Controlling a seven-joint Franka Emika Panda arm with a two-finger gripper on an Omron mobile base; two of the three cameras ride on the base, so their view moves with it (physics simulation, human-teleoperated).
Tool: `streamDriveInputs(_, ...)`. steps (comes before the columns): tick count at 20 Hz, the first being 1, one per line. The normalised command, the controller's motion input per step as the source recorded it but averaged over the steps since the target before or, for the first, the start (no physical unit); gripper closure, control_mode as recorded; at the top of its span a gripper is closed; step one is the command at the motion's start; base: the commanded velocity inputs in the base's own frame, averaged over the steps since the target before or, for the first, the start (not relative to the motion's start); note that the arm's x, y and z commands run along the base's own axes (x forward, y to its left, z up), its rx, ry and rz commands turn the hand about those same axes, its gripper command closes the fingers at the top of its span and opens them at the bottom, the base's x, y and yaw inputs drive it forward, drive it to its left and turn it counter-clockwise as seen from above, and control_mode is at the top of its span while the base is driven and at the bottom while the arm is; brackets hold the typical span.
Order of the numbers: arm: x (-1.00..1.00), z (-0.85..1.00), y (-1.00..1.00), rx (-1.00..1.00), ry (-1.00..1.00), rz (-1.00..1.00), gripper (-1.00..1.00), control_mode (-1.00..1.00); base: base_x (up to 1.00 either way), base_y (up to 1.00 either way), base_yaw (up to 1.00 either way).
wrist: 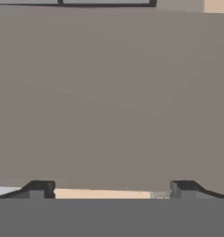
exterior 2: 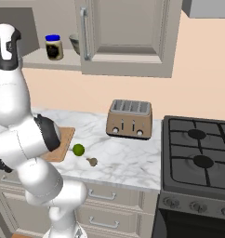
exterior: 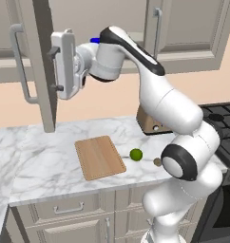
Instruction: Open the cabinet. Place the bowl and condiment on the counter. Then place the lime and garlic on the cutting board.
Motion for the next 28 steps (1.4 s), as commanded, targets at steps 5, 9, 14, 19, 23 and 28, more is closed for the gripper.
streamDriveInputs(5,-0.08,0.00,0.08,-0.13,-0.01,0.00,-1.00,-1.00,0.00,0.00,0.00)
streamDriveInputs(9,-0.15,0.00,-0.13,-0.09,-0.03,-0.11,-1.00,-1.00,0.00,0.00,0.00)
streamDriveInputs(14,-0.11,-0.10,-0.59,0.00,-0.03,-0.29,-1.00,-1.00,0.00,0.00,0.00)
streamDriveInputs(19,-0.17,-0.20,-0.84,0.00,-0.02,-0.38,-1.00,-1.00,0.00,0.00,0.00)
streamDriveInputs(23,-0.25,-0.05,-0.83,0.05,-0.09,-0.41,-1.00,-1.00,0.00,0.00,0.00)
streamDriveInputs(28,-0.33,0.00,-0.79,0.03,-0.09,-0.32,-1.00,-1.00,0.00,0.00,0.00)
